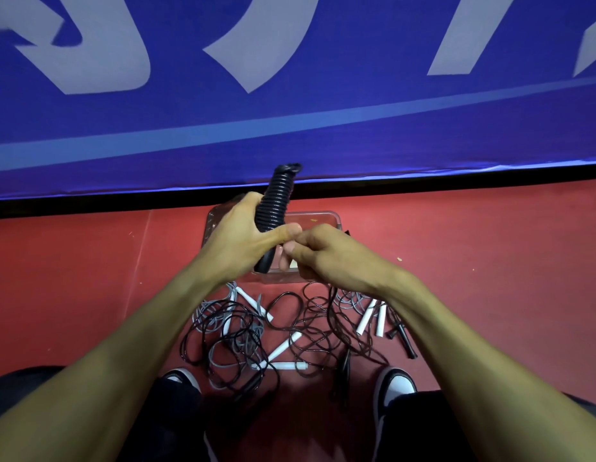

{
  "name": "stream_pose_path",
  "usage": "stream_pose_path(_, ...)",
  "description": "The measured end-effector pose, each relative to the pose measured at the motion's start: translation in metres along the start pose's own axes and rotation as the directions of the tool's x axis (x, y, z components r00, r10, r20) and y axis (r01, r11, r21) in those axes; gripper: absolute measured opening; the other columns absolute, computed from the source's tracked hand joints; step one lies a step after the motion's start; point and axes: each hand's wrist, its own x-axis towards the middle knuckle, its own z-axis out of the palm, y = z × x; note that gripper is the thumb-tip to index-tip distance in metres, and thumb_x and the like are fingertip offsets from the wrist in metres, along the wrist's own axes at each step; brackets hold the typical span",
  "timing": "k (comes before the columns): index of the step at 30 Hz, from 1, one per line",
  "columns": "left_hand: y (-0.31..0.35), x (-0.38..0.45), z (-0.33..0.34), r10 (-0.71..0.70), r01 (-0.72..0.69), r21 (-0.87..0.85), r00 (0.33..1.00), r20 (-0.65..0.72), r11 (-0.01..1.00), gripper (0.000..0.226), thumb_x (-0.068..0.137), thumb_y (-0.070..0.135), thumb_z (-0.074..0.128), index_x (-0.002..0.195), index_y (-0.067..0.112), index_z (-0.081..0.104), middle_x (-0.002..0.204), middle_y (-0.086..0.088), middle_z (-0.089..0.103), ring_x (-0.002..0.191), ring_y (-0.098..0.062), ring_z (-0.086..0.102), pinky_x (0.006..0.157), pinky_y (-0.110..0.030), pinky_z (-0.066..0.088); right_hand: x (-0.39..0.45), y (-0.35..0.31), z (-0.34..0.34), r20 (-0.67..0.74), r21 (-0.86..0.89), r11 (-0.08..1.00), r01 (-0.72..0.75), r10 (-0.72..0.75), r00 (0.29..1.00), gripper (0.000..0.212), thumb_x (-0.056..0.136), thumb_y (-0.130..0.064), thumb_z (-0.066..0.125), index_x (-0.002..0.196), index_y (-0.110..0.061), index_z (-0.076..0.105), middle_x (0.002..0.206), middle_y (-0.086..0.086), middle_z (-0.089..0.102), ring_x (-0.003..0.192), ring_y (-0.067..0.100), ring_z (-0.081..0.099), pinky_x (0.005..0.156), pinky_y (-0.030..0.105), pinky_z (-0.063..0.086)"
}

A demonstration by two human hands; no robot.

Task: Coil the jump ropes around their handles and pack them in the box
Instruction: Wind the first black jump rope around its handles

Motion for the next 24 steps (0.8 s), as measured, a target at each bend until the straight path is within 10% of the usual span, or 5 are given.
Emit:
stream_pose_path(5,-0.003,0.001,0.002,-0.031,0.039,-0.115,0.997,0.072,0.993,0.059,0.086,0.080,0.031,0.094,0.028,0.059,0.098,-0.001,0.064,0.089,-0.014,0.060,0.090,-0.045,0.049,-0.001,-0.003,0.001,-0.056,-0.065,0.996,0.053,-0.056,0.997,0.049,0.101,-0.047,0.050,0.065,-0.018,0.064,0.050,-0.006,0.035,0.043,0.007,0.030,0.049,0.022,0.027)
stream_pose_path(11,-0.004,0.001,0.003,0.050,-0.040,-0.109,0.995,0.090,0.993,0.037,0.098,0.058,0.046,0.077,0.030,0.059,0.086,0.009,0.051,0.068,0.002,0.048,0.073,-0.032,0.037,0.001,0.004,-0.001,-0.144,-0.182,0.982,0.047,-0.074,0.987,0.048,0.099,-0.044,0.057,0.058,-0.019,0.056,0.048,-0.008,0.034,0.043,0.008,0.029,0.046,0.020,0.024)
stream_pose_path(16,-0.008,0.001,0.001,0.002,0.004,-0.223,1.000,0.027,0.975,0.045,0.068,0.080,0.067,0.086,0.039,0.060,0.088,0.008,0.072,0.086,-0.019,0.068,0.088,-0.058,0.053,0.002,0.003,0.004,-0.132,-0.252,0.967,0.023,-0.058,0.990,0.043,0.103,-0.039,0.050,0.068,-0.018,0.063,0.054,0.000,0.051,0.048,0.006,0.042,0.053,0.025,0.031)
stream_pose_path(24,0.002,-0.003,0.009,-0.061,0.058,-0.373,0.998,0.003,0.926,0.040,0.091,0.030,0.074,0.106,0.010,0.044,0.083,-0.010,0.077,0.068,-0.025,0.073,0.064,-0.043,0.060,0.001,0.002,0.009,-0.116,-0.287,0.956,-0.065,0.033,0.993,0.054,0.106,-0.041,0.042,0.065,-0.010,0.057,0.062,0.006,0.061,0.068,0.025,0.061,0.070,0.033,0.047)
